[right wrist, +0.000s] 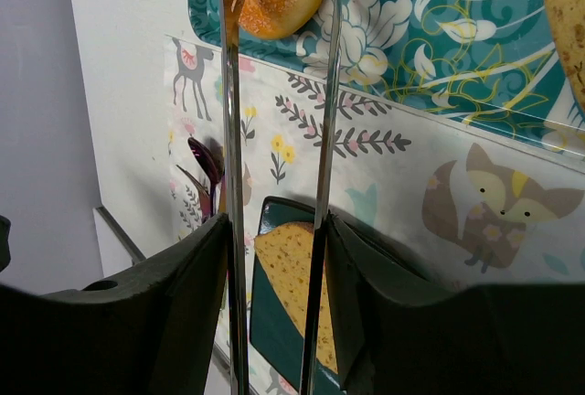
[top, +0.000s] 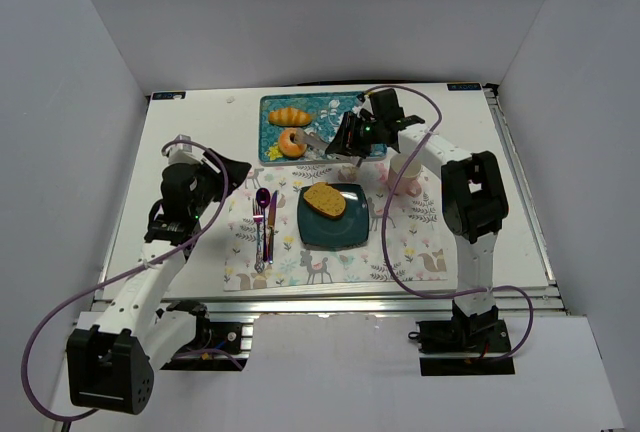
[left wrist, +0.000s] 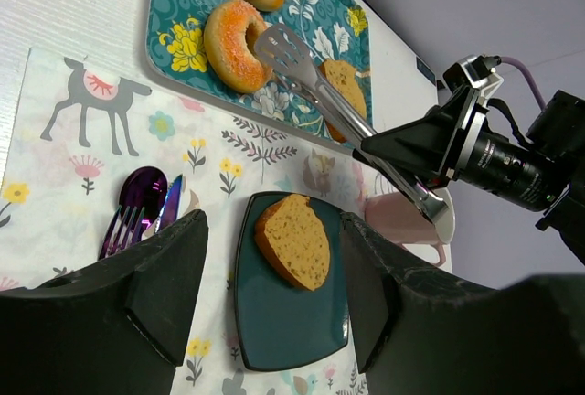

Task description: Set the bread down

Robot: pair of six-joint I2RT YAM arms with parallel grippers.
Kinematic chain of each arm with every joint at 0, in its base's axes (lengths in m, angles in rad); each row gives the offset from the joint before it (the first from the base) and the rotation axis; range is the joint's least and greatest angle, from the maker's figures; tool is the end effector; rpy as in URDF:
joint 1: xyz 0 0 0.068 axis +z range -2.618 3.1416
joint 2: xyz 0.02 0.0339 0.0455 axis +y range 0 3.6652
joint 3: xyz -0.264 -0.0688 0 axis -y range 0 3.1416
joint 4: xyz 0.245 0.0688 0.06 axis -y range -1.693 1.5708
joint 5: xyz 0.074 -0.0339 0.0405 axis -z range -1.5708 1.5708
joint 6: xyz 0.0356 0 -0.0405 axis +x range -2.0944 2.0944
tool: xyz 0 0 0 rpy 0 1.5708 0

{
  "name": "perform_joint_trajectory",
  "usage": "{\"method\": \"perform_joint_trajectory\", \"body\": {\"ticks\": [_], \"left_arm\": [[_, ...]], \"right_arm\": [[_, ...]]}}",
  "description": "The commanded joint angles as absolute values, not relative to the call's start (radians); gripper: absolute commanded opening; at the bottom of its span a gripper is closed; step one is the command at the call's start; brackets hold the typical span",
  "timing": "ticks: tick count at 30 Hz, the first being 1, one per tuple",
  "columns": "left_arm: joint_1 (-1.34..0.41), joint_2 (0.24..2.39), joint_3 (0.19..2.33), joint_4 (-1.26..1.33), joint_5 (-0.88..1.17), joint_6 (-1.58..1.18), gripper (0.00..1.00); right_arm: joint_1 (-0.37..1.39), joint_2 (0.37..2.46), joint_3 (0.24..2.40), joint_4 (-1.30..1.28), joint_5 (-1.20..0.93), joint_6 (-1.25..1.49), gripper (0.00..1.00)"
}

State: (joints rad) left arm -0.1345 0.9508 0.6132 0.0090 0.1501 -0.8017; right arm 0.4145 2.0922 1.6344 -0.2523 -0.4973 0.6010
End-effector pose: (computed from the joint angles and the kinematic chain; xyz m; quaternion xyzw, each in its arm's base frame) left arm 0.2183 -0.0349 0.2686 -0.2243 0.7805 -0.3162 0.4904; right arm 0.4303 0.2079 0.2193 -0.0202 0.8866 0.3920 0.2446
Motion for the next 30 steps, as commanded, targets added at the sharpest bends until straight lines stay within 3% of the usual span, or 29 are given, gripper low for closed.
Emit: {"method": "perform_joint_trajectory", "body": {"ticks": [1, 9, 14, 23, 30], "left_arm": [[-0.135, 0.957, 0.657, 0.031, 0.146, -0.799, 0.69], [-0.135, 0.974, 0.672, 0.031, 0.147, -0.795, 0.69], [-0.135, 0.977, 0.672, 0.037, 0.15, -0.799, 0.69], [-0.137, 0.97, 0.673, 0.041, 0.15, -0.796, 0.69], [-0.137, 0.954, 0.66, 0.077, 0.161, -0.798, 0.69]], "right_arm": [[0.416, 2.103, 1.683, -0.212, -0.511, 0.634, 0.5], [0.417, 2.126, 1.687, -0.221, -0.5, 0.638, 0.45], [0.417, 2.118, 1.678, -0.192, -0.546, 0.655, 0.28], [0.376, 2.023, 1.622, -0.08, -0.658, 0.707, 0.06], [0.313, 1.87, 1.537, -0.127, -0.796, 0.482, 0.0]]}}
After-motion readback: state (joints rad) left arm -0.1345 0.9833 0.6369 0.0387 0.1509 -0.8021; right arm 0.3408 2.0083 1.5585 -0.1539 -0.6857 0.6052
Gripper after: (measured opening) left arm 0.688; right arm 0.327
